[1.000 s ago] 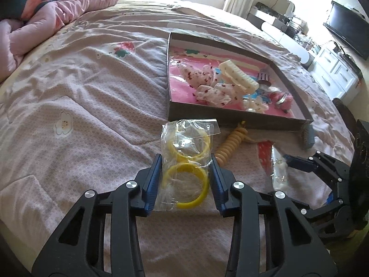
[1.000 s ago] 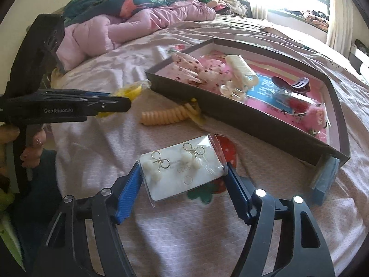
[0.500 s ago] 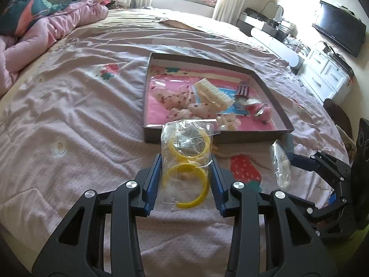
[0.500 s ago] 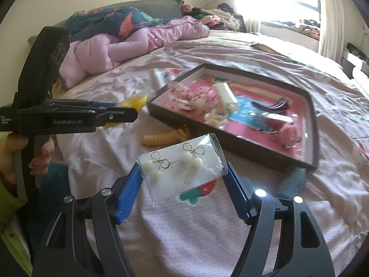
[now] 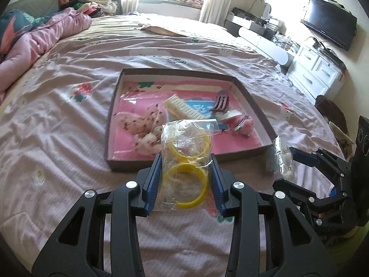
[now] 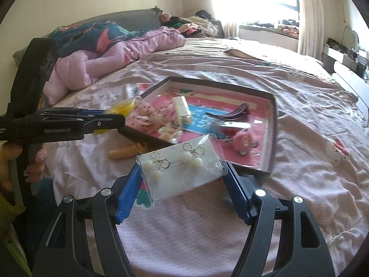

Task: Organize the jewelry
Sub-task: 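Carry the bangle bag into the tray with the left tool while the right tool carries the earring card there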

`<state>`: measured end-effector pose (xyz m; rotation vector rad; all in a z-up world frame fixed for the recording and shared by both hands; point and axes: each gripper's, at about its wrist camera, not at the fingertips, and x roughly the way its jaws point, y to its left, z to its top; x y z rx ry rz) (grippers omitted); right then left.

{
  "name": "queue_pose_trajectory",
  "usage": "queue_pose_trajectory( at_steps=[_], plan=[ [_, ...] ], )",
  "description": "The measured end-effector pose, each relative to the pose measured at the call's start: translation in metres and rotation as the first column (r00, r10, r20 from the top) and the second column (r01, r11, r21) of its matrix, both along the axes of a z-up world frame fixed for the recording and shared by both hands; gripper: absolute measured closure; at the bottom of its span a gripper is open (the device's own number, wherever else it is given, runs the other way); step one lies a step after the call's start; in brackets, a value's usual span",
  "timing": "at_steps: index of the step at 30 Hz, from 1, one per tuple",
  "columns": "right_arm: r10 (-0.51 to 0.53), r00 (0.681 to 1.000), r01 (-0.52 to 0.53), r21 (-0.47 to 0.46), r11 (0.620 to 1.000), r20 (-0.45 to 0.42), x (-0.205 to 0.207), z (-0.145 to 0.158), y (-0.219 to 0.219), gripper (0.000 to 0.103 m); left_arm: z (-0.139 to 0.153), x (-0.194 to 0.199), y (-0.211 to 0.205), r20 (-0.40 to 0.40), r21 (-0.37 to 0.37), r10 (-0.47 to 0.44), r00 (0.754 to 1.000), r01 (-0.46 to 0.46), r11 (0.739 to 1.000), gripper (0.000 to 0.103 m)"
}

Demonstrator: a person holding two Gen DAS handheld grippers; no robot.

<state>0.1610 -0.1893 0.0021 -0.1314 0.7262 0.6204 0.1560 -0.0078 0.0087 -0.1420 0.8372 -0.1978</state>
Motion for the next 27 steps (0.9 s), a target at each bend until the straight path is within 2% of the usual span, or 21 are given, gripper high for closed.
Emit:
queue_pose_trajectory(
  at_steps=[11, 27],
  plan=[
    [-0.089, 0.996, 0.089, 0.001, 0.996, 0.025, 0.023, 0.003, -0.029, 0.035, 0.005, 0.024, -0.018, 0.014, 0.011, -0.035, 0.999, 0.034, 0.999, 0.072],
    [-0.139, 0.99, 0.14, -0.02, 0.99, 0.022, 0.068, 0.0, -0.039, 0.035, 0.002, 0.059, -0.03, 0.017, 0.034, -0.047, 0.999, 0.047, 0.998, 0.071]
  ],
)
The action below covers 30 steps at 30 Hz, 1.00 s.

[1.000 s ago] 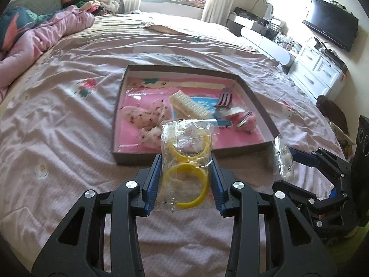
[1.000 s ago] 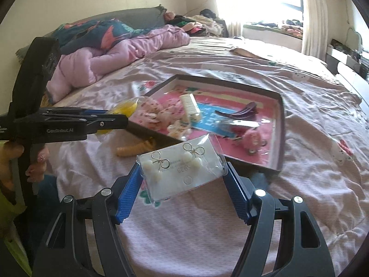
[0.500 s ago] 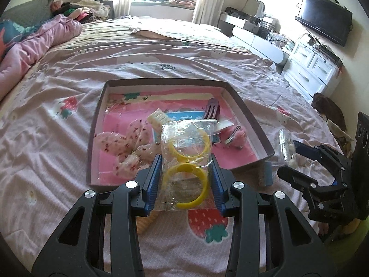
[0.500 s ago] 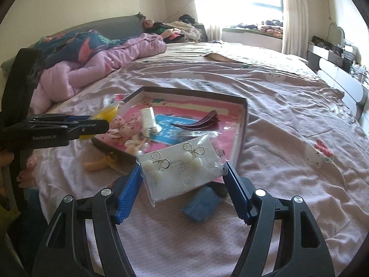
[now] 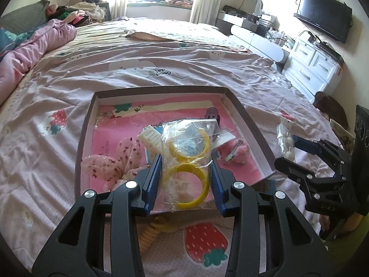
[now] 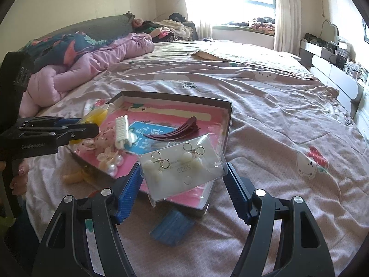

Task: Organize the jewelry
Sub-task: 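Carry the bangle bag into the tray with the left tool while the right tool carries the earring card there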

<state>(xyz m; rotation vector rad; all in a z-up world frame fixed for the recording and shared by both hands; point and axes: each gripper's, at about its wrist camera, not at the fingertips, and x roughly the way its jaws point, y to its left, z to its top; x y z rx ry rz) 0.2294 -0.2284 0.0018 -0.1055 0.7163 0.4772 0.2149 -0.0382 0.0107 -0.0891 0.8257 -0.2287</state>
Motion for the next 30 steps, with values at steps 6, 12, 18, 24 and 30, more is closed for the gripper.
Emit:
queue_pose_trajectory(
  at_steps=[6, 12, 18, 24, 30],
  plan=[
    [0.008, 1.0, -0.008, -0.02, 1.0, -0.017, 0.019, -0.007, 0.008, 0.035, -0.008, 0.01, 0.007, -0.011, 0.0, 0.023, 1.0, -0.023, 1.0, 0.071],
    [0.028, 0.999, -0.03, -0.055, 0.998, -0.041, 0.034, -0.022, 0.021, 0.035, -0.016, 0.016, 0.019, -0.014, 0.006, 0.068, 0.998, -0.068, 0.998, 0.071],
    [0.037, 0.998, -0.041, -0.087, 0.995, -0.056, 0.045, -0.035, 0.035, 0.035, -0.024, 0.024, 0.033, -0.025, 0.011, 0.108, 0.994, -0.108, 0.994, 0.071],
    [0.029, 0.998, -0.035, -0.086, 0.996, -0.061, 0.051, -0.038, 0.039, 0.029, -0.033, 0.029, 0.038, -0.051, 0.015, 0.123, 0.991, -0.123, 0.992, 0.07],
    [0.012, 0.999, -0.015, -0.069, 0.998, -0.042, 0.045, -0.032, 0.034, 0.019, -0.035, 0.027, 0.039, -0.055, 0.017, 0.121, 0.991, -0.12, 0.993, 0.066]
  ],
)
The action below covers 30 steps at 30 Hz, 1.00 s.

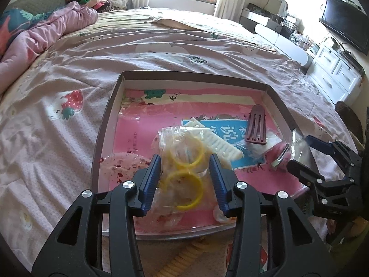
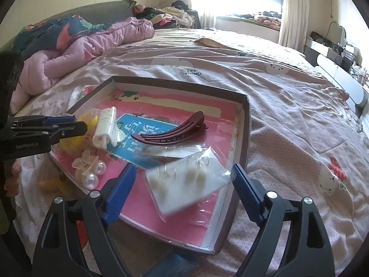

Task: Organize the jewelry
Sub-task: 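Carry the bangle bag into the tray with the left tool while the right tool carries the earring card there, then open both tools and withdraw them from the tray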

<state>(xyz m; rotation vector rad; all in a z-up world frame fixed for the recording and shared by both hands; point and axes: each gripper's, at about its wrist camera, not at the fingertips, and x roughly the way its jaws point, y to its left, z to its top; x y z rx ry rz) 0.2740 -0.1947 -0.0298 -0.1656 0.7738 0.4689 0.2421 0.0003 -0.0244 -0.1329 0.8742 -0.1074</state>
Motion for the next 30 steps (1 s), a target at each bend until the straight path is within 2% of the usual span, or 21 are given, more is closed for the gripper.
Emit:
queue_pose_trajectory(
  at_steps=[7, 11, 13, 19, 30],
  plan=[
    [-0.017, 0.999, 0.016, 0.031, 0.999, 0.028, -0.02, 0.014, -0.012, 0.014, 0.008, -0.01, 0.001, 0.02, -0.006, -0.001, 1.0, 0.001, 1.0, 0.045],
    [-0.019, 0.999, 0.018, 0.037, 0.999, 0.036, -0.033, 0.019, -0.015, 0.012, 0.015, -0.021, 0.003, 0.04, -0.013, -0.004, 0.999, 0.005, 1.0, 0.039],
    [-0.02, 0.999, 0.018, 0.035, 0.999, 0.042, -0.041, 0.021, -0.016, 0.011, 0.018, -0.026, 0.004, 0.047, -0.012, -0.004, 0.999, 0.005, 1.0, 0.033],
    [-0.018, 0.998, 0.016, 0.034, 0.999, 0.058, -0.061, 0.028, -0.02, 0.011, 0.027, -0.046, 0.006, 0.07, -0.019, 0.001, 0.998, 0.0, 1.0, 0.027],
    [-0.004, 0.999, 0.003, 0.026, 1.0, 0.052, -0.09, 0.024, -0.02, 0.011, 0.03, -0.076, 0.008, 0.08, -0.005, 0.01, 0.997, -0.01, 1.0, 0.026]
  ],
)
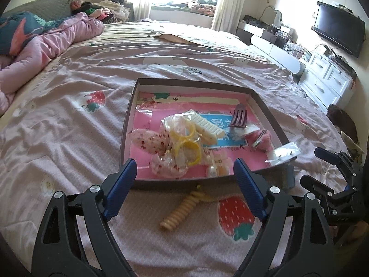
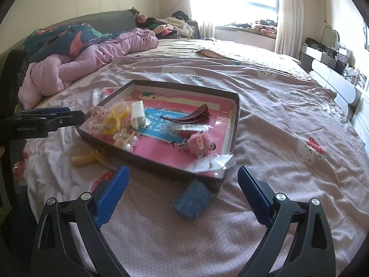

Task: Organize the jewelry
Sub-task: 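Open both tools and withdraw them from the tray, then grasp the blue case with the right tool while the left tool grasps the coiled hair tie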

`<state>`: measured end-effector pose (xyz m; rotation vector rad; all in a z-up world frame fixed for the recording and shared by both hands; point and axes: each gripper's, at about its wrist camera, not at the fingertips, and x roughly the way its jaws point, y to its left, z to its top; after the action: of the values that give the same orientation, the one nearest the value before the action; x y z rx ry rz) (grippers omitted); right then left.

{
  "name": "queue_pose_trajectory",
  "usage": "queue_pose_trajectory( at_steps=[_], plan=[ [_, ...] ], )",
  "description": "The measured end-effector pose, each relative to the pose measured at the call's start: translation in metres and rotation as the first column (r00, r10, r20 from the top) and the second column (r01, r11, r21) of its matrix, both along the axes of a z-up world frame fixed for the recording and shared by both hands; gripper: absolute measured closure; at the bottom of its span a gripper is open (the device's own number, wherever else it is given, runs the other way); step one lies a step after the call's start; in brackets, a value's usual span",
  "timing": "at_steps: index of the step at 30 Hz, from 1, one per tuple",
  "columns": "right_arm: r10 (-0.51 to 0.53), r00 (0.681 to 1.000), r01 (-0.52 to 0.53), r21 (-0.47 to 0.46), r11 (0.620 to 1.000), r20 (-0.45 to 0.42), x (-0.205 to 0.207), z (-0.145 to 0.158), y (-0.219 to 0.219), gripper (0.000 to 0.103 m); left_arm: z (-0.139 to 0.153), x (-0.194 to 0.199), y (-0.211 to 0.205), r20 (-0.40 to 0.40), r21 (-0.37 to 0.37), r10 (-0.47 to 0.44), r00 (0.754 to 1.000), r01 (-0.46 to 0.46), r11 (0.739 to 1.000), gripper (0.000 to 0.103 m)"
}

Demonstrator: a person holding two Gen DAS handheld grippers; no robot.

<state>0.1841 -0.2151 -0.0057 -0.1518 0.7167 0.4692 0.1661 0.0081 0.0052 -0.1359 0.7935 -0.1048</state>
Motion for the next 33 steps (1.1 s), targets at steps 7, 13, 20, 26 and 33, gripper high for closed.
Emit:
queue_pose_trajectory(
  at_steps=[7, 13, 20, 26, 33],
  plan=[
    [0.007, 1.0, -0.007, 0.002, 1.0, -0.018, -0.011, -0.008, 0.001, 0.011, -0.008, -0.014, -0.001, -0.016, 0.024, 0.001, 1.0, 0.0, 1.0, 0.026],
    [0.005, 0.999, -0.004, 0.008, 1.0, -0.037, -0.013, -0.016, -0.001, 0.011, -0.022, -0.021, 0.001, -0.049, 0.038, 0.003, 0.999, -0.001, 0.999, 0.026],
    [-0.023, 0.996, 0.023, 0.006, 1.0, -0.082, -0.002, -0.033, -0.006, 0.011, -0.042, -0.018, -0.002, -0.11, 0.038, -0.028, 0.993, 0.033, 0.999, 0.026],
    [-0.047, 0.987, 0.051, 0.022, 0.998, -0.154, 0.017, -0.051, -0.011, 0.021, -0.058, -0.012, -0.008, -0.161, 0.046, -0.061, 0.985, 0.07, 0.997, 0.035],
    [-0.03, 0.978, 0.042, 0.053, 0.998, -0.208, 0.028, -0.06, -0.009, 0.055, -0.067, -0.005, -0.011, -0.185, 0.063, -0.07, 0.98, 0.083, 0.995, 0.047]
  ],
)
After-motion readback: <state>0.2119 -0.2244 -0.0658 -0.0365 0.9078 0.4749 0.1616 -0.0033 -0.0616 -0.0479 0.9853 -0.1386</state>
